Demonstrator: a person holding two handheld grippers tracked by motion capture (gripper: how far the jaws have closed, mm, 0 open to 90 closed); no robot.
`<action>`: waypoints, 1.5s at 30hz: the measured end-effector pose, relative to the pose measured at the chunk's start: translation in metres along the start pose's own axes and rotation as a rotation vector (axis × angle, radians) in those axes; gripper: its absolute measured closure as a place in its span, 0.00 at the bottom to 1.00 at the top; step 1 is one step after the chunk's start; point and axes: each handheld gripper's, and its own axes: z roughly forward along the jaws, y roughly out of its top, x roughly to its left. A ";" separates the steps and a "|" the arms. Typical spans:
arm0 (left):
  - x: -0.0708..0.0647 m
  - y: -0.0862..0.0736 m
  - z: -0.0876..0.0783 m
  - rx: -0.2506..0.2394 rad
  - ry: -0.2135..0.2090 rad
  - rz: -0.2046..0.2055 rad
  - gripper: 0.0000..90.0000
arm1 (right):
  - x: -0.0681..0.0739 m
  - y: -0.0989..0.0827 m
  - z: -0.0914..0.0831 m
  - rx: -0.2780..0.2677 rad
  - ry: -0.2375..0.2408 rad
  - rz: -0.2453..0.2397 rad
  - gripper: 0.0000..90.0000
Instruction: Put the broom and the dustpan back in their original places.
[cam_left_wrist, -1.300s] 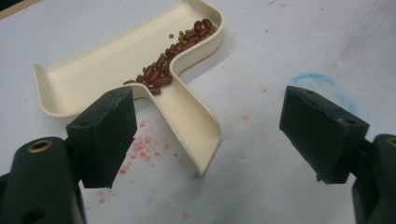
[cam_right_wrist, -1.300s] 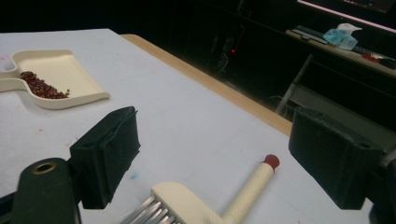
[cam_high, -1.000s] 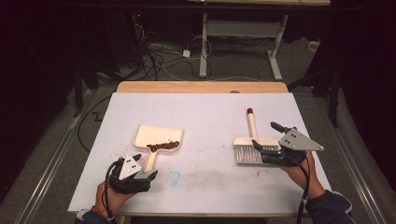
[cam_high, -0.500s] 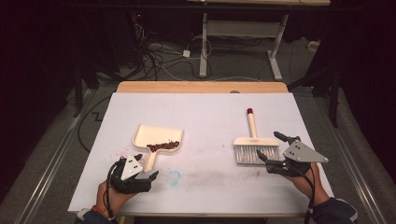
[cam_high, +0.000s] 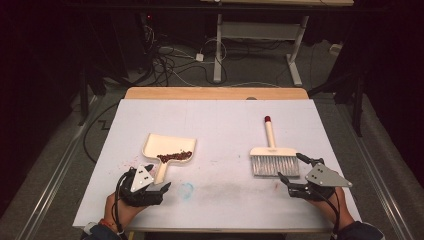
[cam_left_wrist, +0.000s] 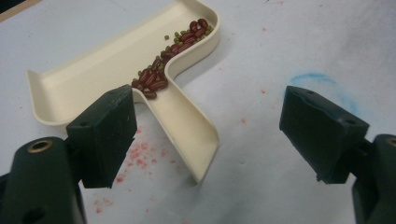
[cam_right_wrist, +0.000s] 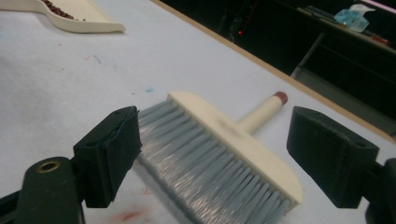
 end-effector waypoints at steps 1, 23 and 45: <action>0.000 0.000 0.000 0.000 -0.001 0.004 0.21 | 0.001 -0.002 -0.001 0.002 0.008 0.009 0.20; -0.002 0.000 -0.003 -0.006 0.002 0.014 0.21 | 0.005 -0.008 -0.007 0.005 0.025 0.019 0.20; -0.002 0.000 -0.002 -0.003 0.000 0.016 0.21 | 0.003 -0.006 -0.009 0.003 0.013 0.012 0.20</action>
